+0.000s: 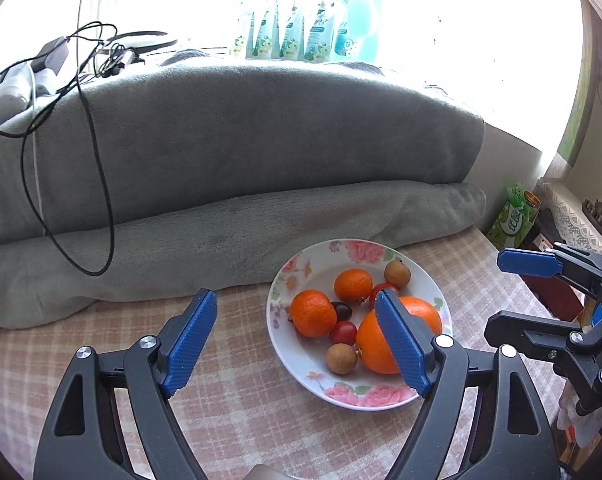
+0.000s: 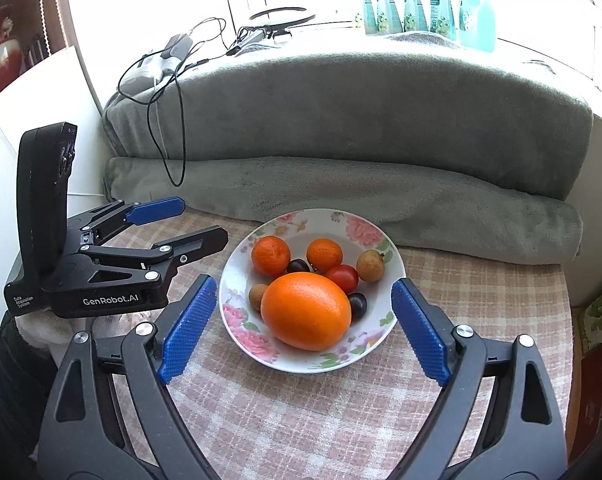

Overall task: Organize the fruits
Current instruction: 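Move the right gripper to the plastic-wrapped peeled orange segment on the cloth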

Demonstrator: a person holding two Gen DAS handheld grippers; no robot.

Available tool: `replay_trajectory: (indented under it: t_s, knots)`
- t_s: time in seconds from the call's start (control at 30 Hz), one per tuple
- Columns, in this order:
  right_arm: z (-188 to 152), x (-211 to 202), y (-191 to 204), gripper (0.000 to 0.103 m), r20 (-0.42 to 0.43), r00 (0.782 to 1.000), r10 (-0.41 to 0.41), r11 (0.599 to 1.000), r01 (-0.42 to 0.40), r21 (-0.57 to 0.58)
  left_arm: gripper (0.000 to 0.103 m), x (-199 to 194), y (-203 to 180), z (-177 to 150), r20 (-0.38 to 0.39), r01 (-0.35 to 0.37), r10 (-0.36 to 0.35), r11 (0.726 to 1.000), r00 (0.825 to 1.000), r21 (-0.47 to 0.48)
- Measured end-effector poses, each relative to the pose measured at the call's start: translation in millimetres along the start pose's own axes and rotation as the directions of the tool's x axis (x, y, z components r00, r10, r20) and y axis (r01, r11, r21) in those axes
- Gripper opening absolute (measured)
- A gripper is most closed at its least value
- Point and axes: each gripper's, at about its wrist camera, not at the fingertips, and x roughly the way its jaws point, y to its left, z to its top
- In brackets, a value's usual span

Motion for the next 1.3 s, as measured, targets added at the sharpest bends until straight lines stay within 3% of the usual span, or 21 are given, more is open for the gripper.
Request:
replay_trajectory:
  t_s: [0.57, 0.93, 1.3]
  knots:
    - [-10.6, -19.3, 44.9, 0.091, 0.03, 0.997, 0.066, 0.997, -0.065, -0.034, 0.082, -56.6, 19.4, -19.4, 0.056, -0.054, 0.058, 0.997, 0.997, -0.06]
    - [-22.8, -6.3, 94.8, 0.091, -0.022, 0.995, 0.099, 0.988, -0.101, -0.115, 0.082, -93.0, 58.5, -55.2, 0.051, -0.093, 0.102, 0.984, 0.994, -0.15]
    - [-40.9, 18.2, 137.0, 0.091, -0.1, 0.983, 0.156, 0.972, -0.171, -0.16, 0.08, -100.3, 103.0, -96.4, -0.01, -0.085, 0.085, 0.968, 0.996, -0.237]
